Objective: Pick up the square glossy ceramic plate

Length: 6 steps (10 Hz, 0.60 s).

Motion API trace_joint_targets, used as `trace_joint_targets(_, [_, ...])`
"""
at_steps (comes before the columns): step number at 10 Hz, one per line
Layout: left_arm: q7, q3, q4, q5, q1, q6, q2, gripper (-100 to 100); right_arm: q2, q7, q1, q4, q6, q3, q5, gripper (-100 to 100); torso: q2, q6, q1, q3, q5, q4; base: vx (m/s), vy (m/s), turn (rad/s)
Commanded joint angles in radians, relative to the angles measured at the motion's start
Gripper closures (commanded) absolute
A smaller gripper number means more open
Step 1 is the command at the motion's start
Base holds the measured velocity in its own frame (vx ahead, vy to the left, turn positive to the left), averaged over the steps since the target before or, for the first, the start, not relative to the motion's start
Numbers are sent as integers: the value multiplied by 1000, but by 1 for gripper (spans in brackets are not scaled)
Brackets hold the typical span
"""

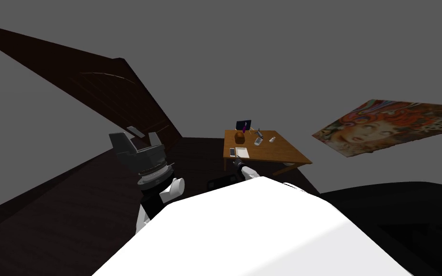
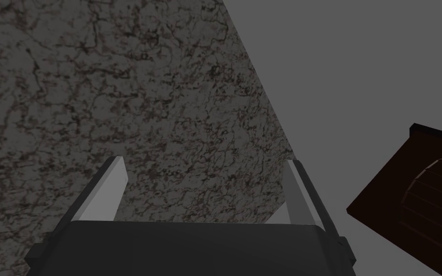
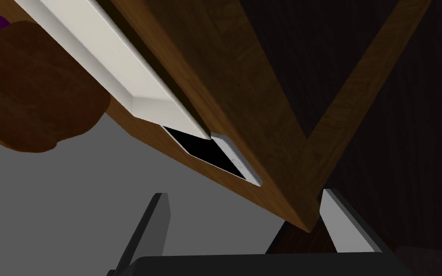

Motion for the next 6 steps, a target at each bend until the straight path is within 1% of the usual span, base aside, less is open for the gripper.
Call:
trace_joint_targets(1, [0,0,0,0,0,0,0,0,-15,17,-22,50,40,26,50,-100,0,0,0,0,0,0,-5,-17,25])
trace_joint_targets(2, [0,0,0,0,0,0,0,0,-26,32,-34,88,65,43,87,-100,0,0,0,0,0,0,-6,-22,21])
trace_joint_targets(3, [0,0,0,0,0,0,0,0,-26,32,-34,97,65,43,90,-100,0,0,-1,0,0,0,-4,-17,3])
trace_joint_targets(6, [0,0,0,0,0,0,0,0,-57,68,-62,179,124,84,165,-100,0,0,0,0,0,0,-5,-13,14])
